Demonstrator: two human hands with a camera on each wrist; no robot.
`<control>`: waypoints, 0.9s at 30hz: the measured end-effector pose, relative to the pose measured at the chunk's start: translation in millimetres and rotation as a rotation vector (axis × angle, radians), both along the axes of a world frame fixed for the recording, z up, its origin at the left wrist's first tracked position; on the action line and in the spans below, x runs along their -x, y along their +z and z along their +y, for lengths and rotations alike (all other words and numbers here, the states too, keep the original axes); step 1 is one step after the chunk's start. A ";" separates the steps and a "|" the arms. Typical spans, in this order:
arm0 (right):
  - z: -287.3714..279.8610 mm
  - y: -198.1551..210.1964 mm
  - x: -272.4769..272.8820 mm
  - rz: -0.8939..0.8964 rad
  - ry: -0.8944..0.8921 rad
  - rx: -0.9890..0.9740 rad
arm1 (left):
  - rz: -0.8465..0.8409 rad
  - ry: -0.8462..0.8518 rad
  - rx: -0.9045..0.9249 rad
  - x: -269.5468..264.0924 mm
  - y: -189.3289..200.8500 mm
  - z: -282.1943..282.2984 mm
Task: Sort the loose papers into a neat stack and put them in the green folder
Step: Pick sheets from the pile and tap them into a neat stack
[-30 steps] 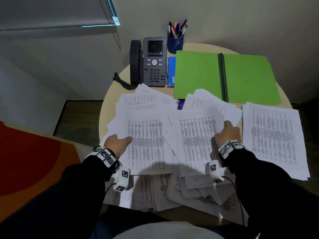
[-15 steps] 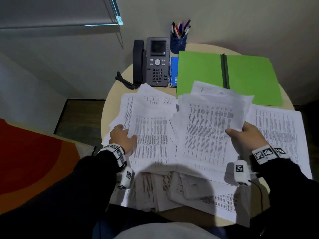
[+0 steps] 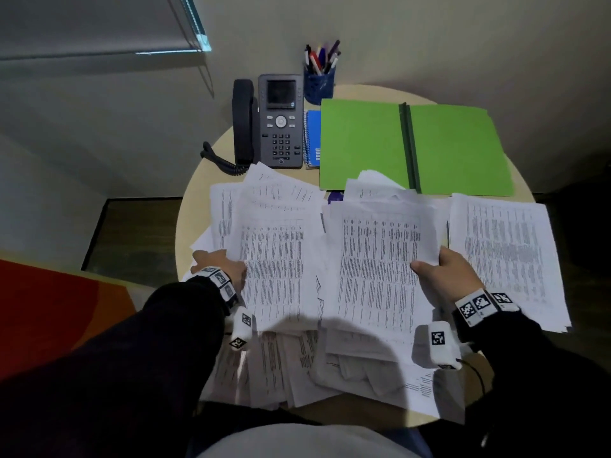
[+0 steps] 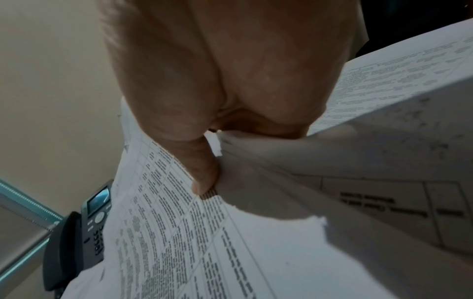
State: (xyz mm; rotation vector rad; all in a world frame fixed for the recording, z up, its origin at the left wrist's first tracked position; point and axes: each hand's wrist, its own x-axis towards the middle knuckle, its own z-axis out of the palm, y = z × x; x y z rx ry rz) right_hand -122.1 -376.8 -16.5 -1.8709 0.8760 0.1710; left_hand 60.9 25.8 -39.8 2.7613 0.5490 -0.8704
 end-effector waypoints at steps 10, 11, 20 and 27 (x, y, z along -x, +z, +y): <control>16.1 9.1 -11.0 0.122 0.354 0.042 | -0.248 0.037 0.211 3.5 15.0 12.3; 19.1 11.7 -11.5 0.113 0.388 0.036 | -0.282 0.026 0.196 3.4 17.1 15.0; 48.9 18.2 0.9 0.122 0.439 -0.014 | -0.259 0.008 0.351 11.3 24.4 39.8; 33.9 15.1 6.5 0.046 0.138 -0.038 | -0.352 0.103 0.493 24.6 30.9 45.5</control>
